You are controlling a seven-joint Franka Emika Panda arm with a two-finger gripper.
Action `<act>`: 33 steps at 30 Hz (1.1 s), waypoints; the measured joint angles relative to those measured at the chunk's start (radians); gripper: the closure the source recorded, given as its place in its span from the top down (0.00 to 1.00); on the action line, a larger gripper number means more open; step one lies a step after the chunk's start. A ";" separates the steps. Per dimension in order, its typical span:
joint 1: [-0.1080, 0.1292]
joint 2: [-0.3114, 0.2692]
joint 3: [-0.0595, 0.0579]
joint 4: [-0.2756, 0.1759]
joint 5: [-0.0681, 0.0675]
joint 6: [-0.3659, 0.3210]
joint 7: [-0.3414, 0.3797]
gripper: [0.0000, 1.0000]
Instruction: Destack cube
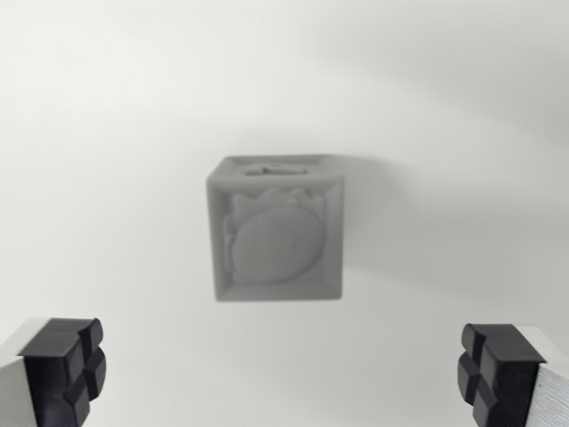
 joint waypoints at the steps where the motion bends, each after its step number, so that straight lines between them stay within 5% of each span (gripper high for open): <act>1: 0.000 -0.008 0.000 0.000 0.000 -0.008 0.000 1.00; 33: 0.000 -0.203 0.000 0.075 0.010 -0.277 -0.010 1.00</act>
